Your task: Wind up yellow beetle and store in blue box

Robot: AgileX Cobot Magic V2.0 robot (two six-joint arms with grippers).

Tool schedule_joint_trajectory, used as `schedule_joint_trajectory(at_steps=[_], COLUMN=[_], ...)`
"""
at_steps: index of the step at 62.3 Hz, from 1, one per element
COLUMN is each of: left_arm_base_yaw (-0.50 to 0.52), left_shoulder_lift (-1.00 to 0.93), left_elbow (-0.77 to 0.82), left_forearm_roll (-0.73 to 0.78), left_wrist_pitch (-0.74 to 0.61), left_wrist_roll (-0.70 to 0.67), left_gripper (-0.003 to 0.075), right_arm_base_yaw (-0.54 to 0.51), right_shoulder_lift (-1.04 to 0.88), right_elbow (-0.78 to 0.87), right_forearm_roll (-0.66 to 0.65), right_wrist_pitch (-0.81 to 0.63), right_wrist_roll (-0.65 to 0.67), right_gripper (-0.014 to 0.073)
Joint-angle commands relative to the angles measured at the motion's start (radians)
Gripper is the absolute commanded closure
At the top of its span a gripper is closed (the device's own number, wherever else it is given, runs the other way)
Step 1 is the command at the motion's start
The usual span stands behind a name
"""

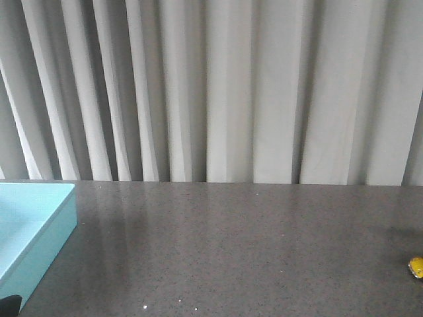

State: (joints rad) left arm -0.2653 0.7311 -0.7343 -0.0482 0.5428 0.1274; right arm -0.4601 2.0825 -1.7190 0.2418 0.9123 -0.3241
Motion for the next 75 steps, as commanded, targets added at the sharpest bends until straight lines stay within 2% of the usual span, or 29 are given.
schedule_joint_trajectory(at_steps=[1,39,61,68,75], left_arm_base_yaw=[-0.007,-0.007,-0.007,-0.007,-0.007], left_shoulder_lift=[-0.001,-0.001,-0.001,-0.001,-0.001], left_elbow=[-0.035,-0.035,-0.035,-0.035,-0.035], left_forearm_roll=[-0.01,-0.01,-0.01,-0.01,-0.01], left_wrist_pitch=[-0.076,-0.076,-0.076,-0.076,-0.076], left_wrist_roll=[-0.001,-0.001,-0.001,-0.001,-0.001], left_gripper=[0.0185,0.0185,0.0185,0.0185,0.0185], right_arm_base_yaw=[-0.012,-0.012,-0.012,-0.012,-0.012], right_shoulder_lift=[-0.04,-0.04,-0.055,-0.108,-0.183], right_elbow=[-0.022,-0.022,-0.023,-0.023,-0.022], right_forearm_roll=[0.01,0.03,-0.005,0.041,0.155], right_wrist_pitch=[-0.037,0.001,-0.002,-0.006,0.023], right_wrist_roll=[-0.05,-0.166,-0.206,-0.279,-0.366], right_gripper=[0.003,0.003,0.003,0.003,0.003])
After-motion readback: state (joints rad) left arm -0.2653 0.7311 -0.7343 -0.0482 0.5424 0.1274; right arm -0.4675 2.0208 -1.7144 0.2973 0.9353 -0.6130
